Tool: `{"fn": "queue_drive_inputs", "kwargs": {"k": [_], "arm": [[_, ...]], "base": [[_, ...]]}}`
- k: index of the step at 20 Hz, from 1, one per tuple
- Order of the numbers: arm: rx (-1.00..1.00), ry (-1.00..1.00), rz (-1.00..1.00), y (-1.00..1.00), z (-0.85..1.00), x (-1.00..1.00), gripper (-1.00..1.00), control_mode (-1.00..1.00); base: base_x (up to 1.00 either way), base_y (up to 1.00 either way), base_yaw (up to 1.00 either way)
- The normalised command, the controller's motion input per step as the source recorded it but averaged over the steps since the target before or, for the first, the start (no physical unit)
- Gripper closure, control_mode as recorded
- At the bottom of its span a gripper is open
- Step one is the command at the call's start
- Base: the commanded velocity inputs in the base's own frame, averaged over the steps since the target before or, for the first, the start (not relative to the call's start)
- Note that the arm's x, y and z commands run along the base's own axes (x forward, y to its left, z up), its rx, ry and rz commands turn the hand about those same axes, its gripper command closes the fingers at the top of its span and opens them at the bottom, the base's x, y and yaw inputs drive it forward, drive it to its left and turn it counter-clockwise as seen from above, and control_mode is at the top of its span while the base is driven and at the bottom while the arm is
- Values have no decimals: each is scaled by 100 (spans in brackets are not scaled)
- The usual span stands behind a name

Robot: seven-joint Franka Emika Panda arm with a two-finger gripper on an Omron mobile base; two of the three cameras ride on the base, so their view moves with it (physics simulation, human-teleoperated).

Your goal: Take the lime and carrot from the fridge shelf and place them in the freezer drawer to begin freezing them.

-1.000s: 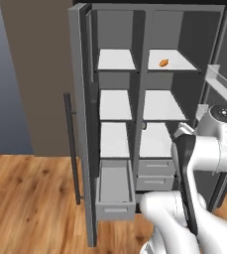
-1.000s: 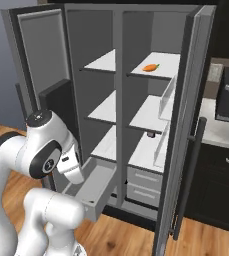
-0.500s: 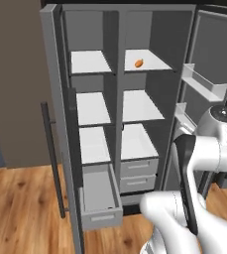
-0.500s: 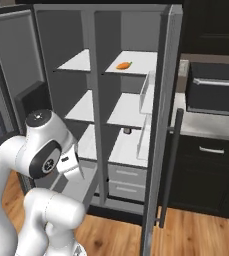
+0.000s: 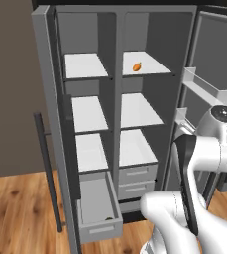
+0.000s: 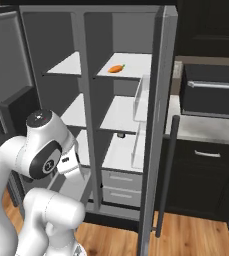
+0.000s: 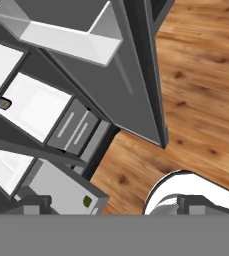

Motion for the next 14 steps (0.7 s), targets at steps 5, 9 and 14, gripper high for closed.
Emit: {"fn": "queue_drive_inputs", "kwargs": {"k": [5, 9, 14], "arm": [[0, 0, 0, 0, 0, 0, -100, 100], [0, 0, 0, 0, 0, 0, -100, 100], [0, 0, 0, 0, 0, 0, -100, 100]], "base": [[22, 0, -2], [38, 0, 0], [31, 0, 0]]}}
